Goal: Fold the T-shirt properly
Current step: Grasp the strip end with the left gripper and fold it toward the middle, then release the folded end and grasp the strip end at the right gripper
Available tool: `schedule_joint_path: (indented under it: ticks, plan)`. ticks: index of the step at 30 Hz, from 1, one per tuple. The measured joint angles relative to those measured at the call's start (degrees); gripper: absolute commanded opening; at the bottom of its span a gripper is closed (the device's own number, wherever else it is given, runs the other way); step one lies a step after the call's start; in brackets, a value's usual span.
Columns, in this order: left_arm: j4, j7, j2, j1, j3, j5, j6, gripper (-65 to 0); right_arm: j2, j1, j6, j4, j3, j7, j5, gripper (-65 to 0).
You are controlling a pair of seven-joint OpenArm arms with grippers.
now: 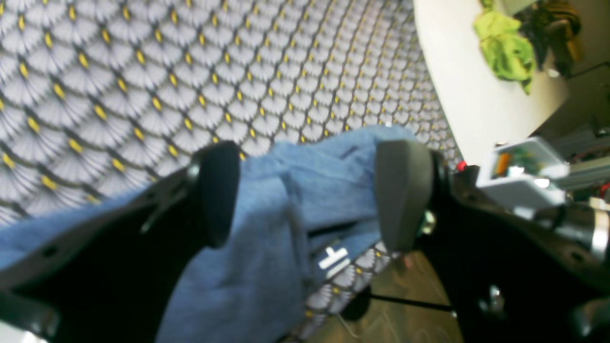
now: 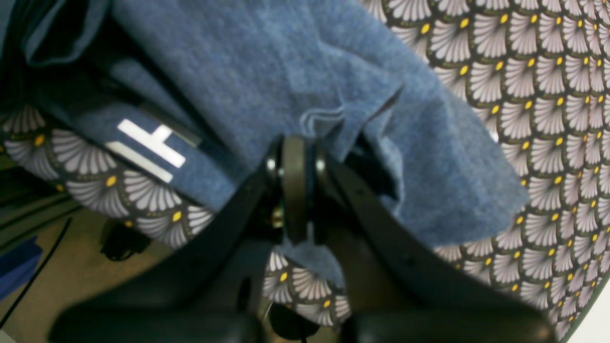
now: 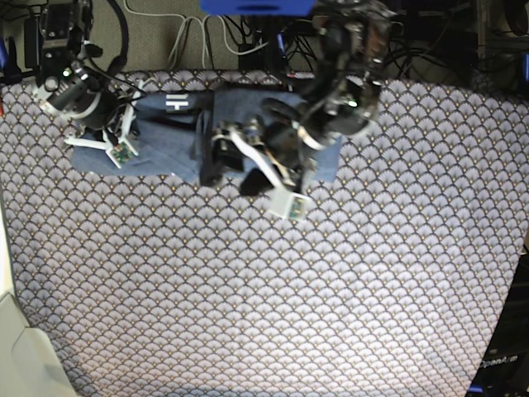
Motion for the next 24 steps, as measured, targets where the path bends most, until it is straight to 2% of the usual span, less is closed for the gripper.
schedule_joint_path:
  ticks: [2, 4, 7, 10, 11, 14, 16, 21, 24]
  plan:
    - [1.5, -0.3, -2.6, 0.2, -1.6, -1.6, 0.0, -21.9, 0.0, 0.0, 0.0, 0.0, 0.0, -0.2, 0.0, -65.0]
    - [2.2, 0.0, -5.0, 1.0, -4.6, -2.8, -0.1, -26.8, 0.0, 0.0, 0.0, 0.0, 0.0, -0.2, 0.0, -65.0]
    - [1.7, 0.2, -8.6, 2.1, -10.5, -4.8, 0.1, -41.7, 0.2, 0.1, 0.0, 0.0, 0.0, -0.2, 0.1, -63.1]
    - [1.4, 0.3, -11.3, 4.0, -15.0, -5.4, 0.4, -62.0, 0.5, 0.1, 0.0, 0.0, 0.0, -0.2, 0.1, -53.5]
    - [1.4, 0.2, -11.7, 4.9, -16.1, -5.6, 0.3, -65.0, 0.4, 0.1, 0.0, 0.0, 0.0, -0.2, 0.0, -49.8]
    - [0.5, 0.5, -12.3, 6.2, -18.1, -5.5, 0.0, -64.4, 0.5, 0.1, 0.0, 0.3, 0.2, -0.2, 0.1, -40.0]
    - [-2.1, -0.2, -12.3, 6.0, -19.0, -5.3, 0.0, -64.6, 0.5, 0.0, 0.0, 0.9, 0.4, -0.3, 0.0, -35.7]
    - [-9.5, 0.0, -12.2, 5.8, -18.9, -5.3, -0.1, -64.6, 0.8, 0.0, 0.0, 2.2, 1.1, 0.0, 0.4, -34.8]
    - [-12.8, -0.2, -12.2, 4.3, -18.9, -5.2, -0.1, -64.6, 0.9, 0.1, 0.0, 2.2, 5.9, -0.2, 0.6, -34.7]
